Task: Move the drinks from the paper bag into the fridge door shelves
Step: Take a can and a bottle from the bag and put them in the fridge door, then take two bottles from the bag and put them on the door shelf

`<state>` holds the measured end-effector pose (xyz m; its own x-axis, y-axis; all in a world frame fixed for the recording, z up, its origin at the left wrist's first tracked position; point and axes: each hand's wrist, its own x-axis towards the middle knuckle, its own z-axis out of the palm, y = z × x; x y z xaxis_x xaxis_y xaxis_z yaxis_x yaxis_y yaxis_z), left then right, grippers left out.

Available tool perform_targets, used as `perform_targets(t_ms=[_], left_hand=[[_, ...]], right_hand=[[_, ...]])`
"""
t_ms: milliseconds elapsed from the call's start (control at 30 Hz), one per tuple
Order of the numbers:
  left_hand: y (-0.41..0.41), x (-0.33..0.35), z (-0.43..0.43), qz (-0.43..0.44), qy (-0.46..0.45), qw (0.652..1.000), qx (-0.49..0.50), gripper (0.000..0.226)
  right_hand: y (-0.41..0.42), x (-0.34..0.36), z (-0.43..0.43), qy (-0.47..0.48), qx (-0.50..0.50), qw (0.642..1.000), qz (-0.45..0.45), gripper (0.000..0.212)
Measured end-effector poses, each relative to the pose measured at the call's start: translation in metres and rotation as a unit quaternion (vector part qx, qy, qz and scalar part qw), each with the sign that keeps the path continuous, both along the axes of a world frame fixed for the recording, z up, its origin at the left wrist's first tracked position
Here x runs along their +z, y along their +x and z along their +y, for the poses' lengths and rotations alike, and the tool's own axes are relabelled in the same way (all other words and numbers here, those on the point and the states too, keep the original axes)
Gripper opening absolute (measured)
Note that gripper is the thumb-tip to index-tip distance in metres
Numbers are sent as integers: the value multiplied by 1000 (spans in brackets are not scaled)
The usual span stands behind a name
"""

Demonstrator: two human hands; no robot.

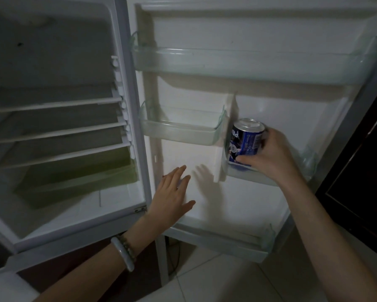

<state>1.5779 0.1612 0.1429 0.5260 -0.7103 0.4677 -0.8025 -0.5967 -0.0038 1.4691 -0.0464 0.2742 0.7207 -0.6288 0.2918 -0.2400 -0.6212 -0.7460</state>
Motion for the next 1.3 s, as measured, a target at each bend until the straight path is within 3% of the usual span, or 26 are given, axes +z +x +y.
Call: perform_targets(t_ms=[133,233,367,500,600,800,967,1167,1300], left_hand=[[-1,-2,9,23,-14,1000,-1,67],[-1,-7,24,18,-18,1000,7,68],[-8,-12,59,12,-24,998,61,76],[-21,-23,109,15,-12,990,143,69],[-42,-38,156,32,3,975,222,69],[-101,-84,254,88,34,922,375,75],[-148,-137,322,160,69,854,489,73],[-181,-233,377,283,40,784,551,63],[-185,-319,405,350,51,739,573,66]], right_hand=[[-31,12,24,-54,-18,997,-44,88],[-48,16,61,-90,57,990,-97,73],[-41,-6,113,-152,166,973,-48,74],[-16,-46,158,-312,263,912,-34,78],[4,-78,190,-331,349,877,-17,79],[35,-146,270,-334,493,803,12,74],[47,-215,349,-319,605,726,72,73],[57,-317,411,-310,674,648,172,61],[68,-396,435,-308,680,632,207,55]])
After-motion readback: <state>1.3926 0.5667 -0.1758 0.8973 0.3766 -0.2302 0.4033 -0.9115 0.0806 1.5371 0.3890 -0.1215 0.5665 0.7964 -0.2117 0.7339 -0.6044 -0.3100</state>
